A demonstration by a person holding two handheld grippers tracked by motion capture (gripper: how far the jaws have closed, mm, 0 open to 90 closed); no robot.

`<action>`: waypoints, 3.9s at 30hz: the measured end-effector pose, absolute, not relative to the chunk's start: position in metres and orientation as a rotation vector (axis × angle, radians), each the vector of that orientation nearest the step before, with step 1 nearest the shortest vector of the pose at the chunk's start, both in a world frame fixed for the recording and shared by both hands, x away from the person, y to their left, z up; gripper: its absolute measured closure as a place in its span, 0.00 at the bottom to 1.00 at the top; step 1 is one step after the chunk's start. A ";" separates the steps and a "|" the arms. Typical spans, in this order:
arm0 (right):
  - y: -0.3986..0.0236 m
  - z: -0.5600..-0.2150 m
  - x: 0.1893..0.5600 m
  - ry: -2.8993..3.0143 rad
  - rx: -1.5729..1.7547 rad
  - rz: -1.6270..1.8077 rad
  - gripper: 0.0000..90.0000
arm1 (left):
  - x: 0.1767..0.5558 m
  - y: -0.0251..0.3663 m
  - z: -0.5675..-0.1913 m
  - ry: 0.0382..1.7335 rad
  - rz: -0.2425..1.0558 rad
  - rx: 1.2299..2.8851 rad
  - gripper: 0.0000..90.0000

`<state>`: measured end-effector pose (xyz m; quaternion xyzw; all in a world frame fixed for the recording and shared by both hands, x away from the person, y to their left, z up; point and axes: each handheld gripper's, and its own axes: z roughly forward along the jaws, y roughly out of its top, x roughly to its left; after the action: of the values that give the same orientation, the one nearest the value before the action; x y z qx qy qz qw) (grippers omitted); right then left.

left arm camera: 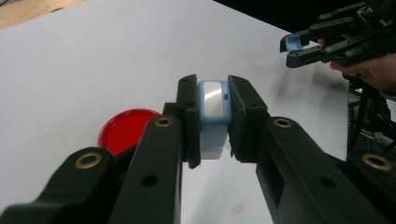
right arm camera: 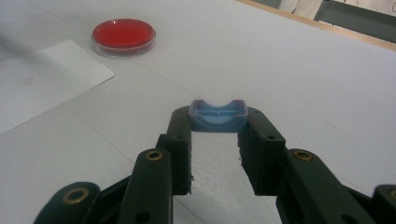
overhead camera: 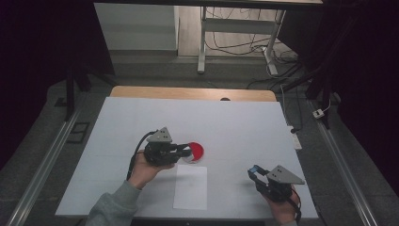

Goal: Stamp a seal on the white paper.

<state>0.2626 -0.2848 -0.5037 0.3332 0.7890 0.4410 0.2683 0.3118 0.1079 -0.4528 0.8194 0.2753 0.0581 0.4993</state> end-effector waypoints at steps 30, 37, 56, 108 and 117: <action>-0.284 -0.504 0.263 2.136 0.895 1.190 0.72 | 0.288 0.103 -0.470 0.641 0.117 2.041 0.84; -0.284 -0.505 0.263 2.135 0.894 1.196 0.72 | 0.285 0.101 -0.473 0.622 0.111 2.053 0.84; -0.283 -0.505 0.263 2.137 0.896 1.197 0.72 | 0.281 0.093 -0.484 0.595 0.090 2.091 0.84; -0.283 -0.506 0.263 2.145 0.895 1.189 0.72 | 0.278 0.079 -0.513 0.546 0.130 2.190 0.84; -0.283 -0.506 0.263 2.142 0.895 1.194 0.72 | 0.278 0.078 -0.515 0.535 0.139 2.208 0.84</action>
<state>0.2633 -0.2834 -0.5058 0.3309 0.7917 0.4415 0.2624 0.2778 0.0779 -0.5146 0.8806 0.2134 0.0555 0.4195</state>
